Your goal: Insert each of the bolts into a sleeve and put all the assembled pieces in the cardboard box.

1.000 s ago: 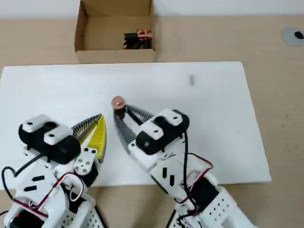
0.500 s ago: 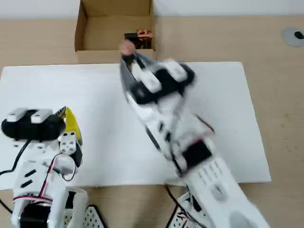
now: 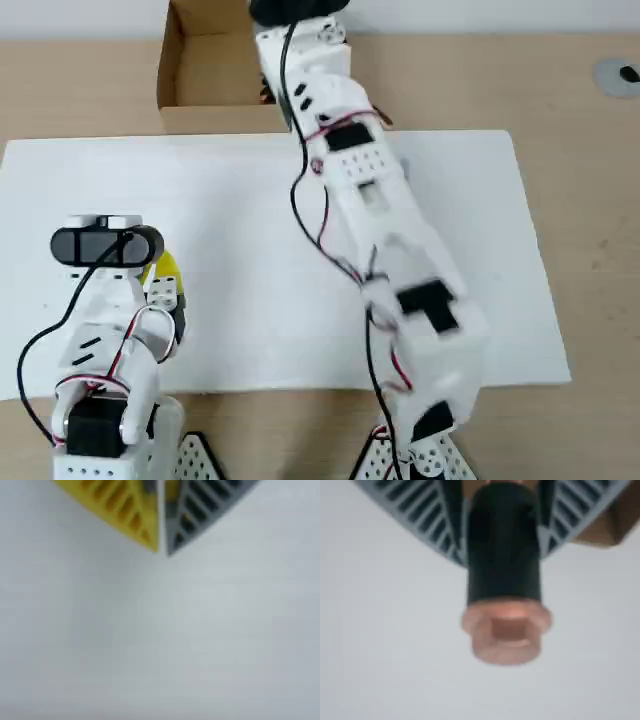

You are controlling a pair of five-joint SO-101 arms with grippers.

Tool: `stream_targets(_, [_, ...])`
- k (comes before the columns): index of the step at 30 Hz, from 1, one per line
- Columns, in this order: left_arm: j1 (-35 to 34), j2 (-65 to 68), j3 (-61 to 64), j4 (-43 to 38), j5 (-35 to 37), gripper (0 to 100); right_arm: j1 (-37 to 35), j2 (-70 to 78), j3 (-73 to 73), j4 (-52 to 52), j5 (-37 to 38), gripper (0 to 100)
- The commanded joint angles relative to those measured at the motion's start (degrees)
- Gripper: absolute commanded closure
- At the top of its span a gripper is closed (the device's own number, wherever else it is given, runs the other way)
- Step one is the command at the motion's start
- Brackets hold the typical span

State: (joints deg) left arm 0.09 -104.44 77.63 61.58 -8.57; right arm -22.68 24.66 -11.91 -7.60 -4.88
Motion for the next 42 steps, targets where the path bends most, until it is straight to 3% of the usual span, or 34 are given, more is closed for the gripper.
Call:
stream_targets(1, [-0.79,-0.40,1.93,-0.35,-0.35,99,1.63,10.51,-17.98,2.55,-1.05,98.9])
stream_targets(10, [-0.97,-0.40,8.62,-0.44,0.00,99,1.98,36.62,-44.53,4.13,-0.97,98.7])
stream_targets(20, [-9.05,-0.40,11.52,-0.44,0.00,99,3.56,51.30,-61.58,11.78,-0.88,98.6])
stream_targets(25, [-8.70,-0.40,11.60,-0.44,0.00,99,4.79,54.29,-64.22,16.09,-0.79,98.1])
stream_targets(33, [-8.70,-0.40,16.00,-3.52,0.09,99,4.53,54.20,-69.58,26.73,-0.88,77.3])
stream_targets(42, [-9.05,-0.40,17.41,-5.98,0.09,99,4.44,53.93,-83.74,41.32,-1.05,76.7])
